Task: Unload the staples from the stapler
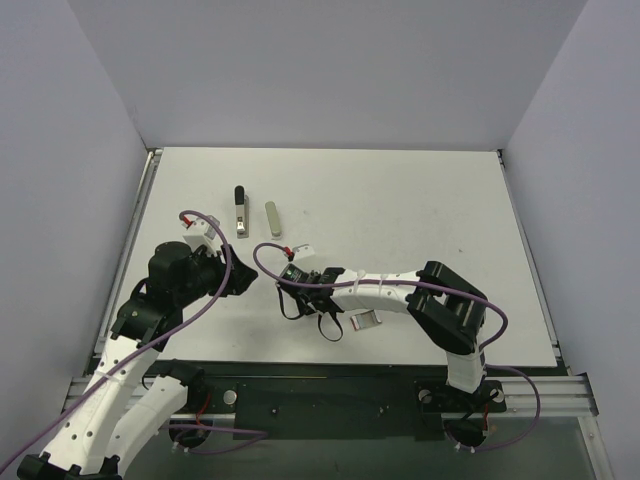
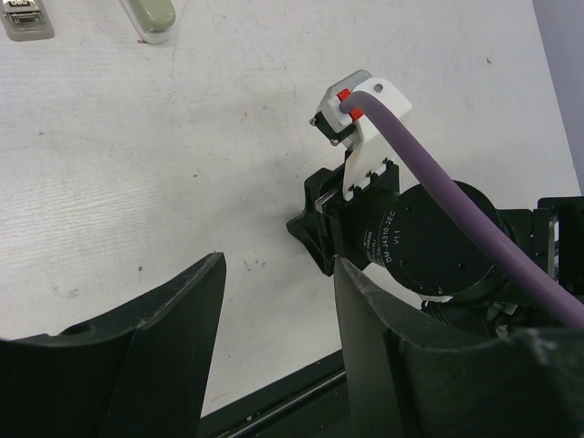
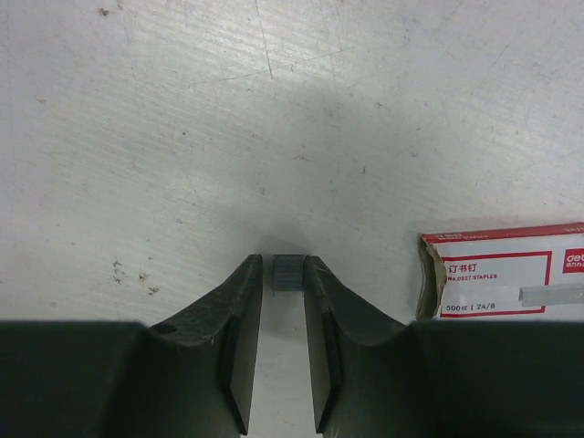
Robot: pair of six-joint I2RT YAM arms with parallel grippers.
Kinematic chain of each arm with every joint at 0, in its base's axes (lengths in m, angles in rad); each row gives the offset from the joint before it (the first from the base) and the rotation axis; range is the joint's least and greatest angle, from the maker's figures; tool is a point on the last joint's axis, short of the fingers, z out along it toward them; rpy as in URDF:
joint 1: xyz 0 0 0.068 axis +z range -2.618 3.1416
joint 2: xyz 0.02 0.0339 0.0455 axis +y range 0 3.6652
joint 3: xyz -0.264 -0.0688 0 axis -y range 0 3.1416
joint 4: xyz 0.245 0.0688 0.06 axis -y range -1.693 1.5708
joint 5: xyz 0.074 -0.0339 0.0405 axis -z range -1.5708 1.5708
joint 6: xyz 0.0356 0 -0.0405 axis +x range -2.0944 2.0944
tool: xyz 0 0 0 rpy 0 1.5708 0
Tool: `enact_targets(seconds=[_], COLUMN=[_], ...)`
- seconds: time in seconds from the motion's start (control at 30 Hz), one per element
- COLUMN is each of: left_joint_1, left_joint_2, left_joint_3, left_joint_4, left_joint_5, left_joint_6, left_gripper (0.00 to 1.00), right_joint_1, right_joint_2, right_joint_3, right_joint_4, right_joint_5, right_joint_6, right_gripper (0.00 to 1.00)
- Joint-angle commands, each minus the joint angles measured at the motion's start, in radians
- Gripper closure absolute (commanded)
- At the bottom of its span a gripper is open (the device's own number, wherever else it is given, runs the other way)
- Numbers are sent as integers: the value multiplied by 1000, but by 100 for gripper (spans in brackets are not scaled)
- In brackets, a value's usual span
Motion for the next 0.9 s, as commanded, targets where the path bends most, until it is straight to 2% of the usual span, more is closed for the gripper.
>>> enact_targets(seconds=[0.0,0.3,0.53,0.87], left_joint_1=[5,5,6,16], left_joint_2=[-3,-3,0,3], left_joint_3=[3,3,5,3], left_joint_4=[47,47,47,49], left_joint_5=[8,10,10,8], left_joint_6=[0,-1,-1,0], left_gripper=[39,39,39,39], right_joint_1=[6,6,10,6], right_joint_2=[16,-1,-98,-381], right_joint_3=[-49,-48,-77,-209], right_joint_4=[-140,-146,-146,-172], right_joint_5=[17,20,12,23], right_joint_6=[7,17,27,4], right_gripper=[80,97,98,97])
